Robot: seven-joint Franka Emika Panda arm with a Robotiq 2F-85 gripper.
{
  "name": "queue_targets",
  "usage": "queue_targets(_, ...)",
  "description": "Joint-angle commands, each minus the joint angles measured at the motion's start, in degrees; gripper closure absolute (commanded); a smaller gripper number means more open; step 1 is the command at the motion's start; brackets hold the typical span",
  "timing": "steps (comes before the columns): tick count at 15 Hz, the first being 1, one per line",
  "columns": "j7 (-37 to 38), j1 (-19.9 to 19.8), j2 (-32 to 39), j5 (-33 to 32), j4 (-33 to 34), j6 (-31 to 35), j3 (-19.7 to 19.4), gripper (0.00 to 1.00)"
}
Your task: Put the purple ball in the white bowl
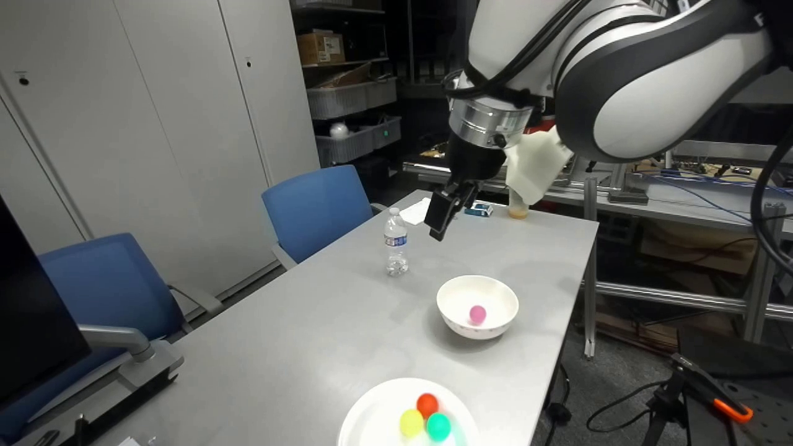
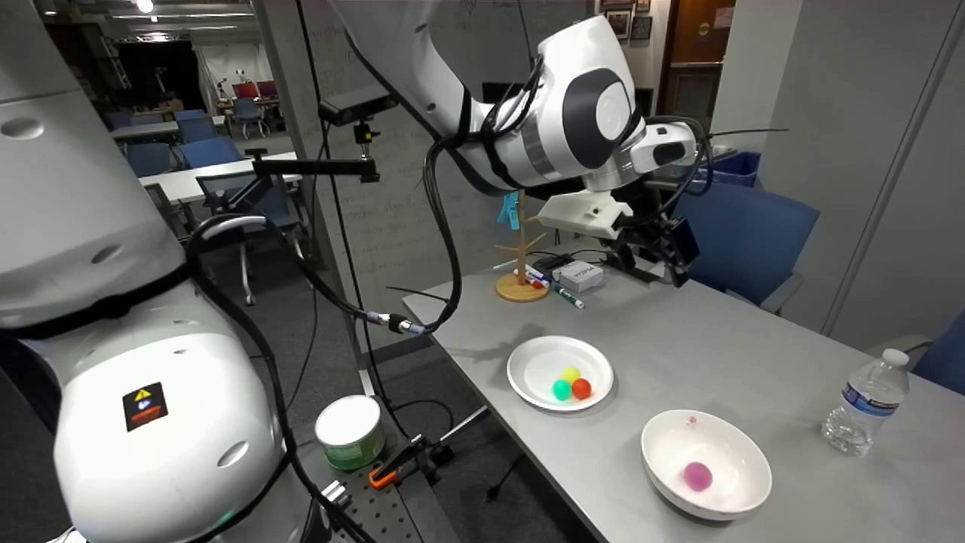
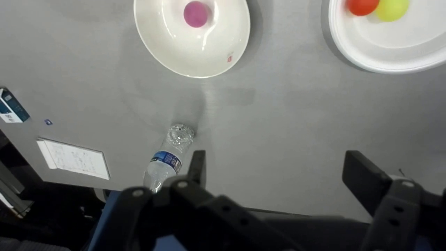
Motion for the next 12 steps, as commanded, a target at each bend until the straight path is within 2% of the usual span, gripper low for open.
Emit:
queue_targets(1,-5.13,-3.62,-2.22,4.91,-0.19,-4.99,4.22,0.0)
queue_targets(5,-6.58,-5.26,-2.73,5.59,0.08,-7.17,5.89,0.0)
queue_targets(7,-4.86,-5.97,-1.38,4.69,0.07,-5.24,6.56,0.0)
queue_targets(12,-4.8,-6.41,-1.11,4.6,0.07,-5.29,7.08,0.0)
